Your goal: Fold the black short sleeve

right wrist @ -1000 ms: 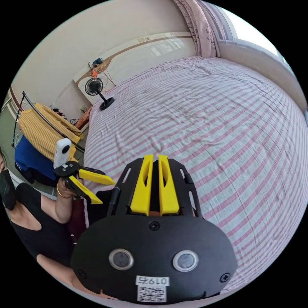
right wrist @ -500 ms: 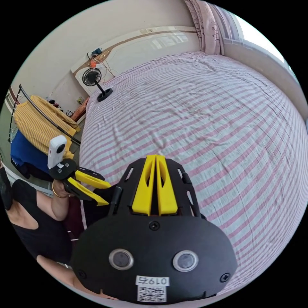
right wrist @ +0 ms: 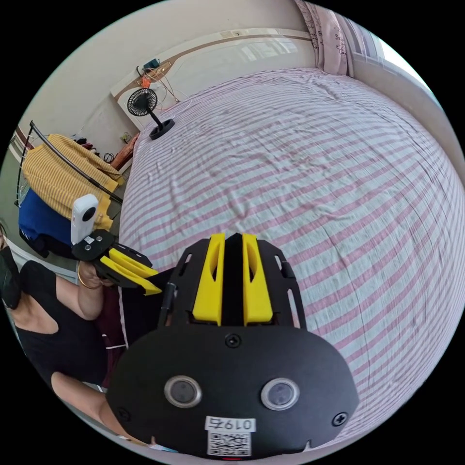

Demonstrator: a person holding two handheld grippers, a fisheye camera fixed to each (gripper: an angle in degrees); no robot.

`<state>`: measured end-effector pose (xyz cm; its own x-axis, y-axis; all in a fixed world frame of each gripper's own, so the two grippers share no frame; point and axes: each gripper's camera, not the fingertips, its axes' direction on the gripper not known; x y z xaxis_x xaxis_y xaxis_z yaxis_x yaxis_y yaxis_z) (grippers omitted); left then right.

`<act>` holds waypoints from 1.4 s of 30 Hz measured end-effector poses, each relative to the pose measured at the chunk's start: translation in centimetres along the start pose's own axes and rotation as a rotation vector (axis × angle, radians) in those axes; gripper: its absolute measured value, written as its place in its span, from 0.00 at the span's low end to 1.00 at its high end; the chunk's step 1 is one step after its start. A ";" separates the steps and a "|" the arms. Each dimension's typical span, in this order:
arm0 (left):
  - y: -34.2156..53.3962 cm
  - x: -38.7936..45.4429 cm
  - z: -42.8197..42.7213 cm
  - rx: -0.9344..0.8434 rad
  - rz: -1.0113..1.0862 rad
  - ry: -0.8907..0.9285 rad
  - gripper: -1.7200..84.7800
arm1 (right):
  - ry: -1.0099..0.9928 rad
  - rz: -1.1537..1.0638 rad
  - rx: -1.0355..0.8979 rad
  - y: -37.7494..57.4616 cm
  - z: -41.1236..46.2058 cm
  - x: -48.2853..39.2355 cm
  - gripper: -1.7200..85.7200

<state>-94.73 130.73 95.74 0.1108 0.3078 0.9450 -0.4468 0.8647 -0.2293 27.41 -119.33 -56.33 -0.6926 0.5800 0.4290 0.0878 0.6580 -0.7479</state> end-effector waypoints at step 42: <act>-13.8 -5.9 -23.4 0.143 -0.024 -0.031 0.04 | 0.424 -0.130 0.431 19.2 -6.0 -23.3 0.01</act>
<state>-68.41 126.28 87.91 0.0964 0.2729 0.9572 -0.5664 0.8058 -0.1727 49.53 -117.36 -77.63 -0.3254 0.7066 0.6284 -0.3370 0.5342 -0.7752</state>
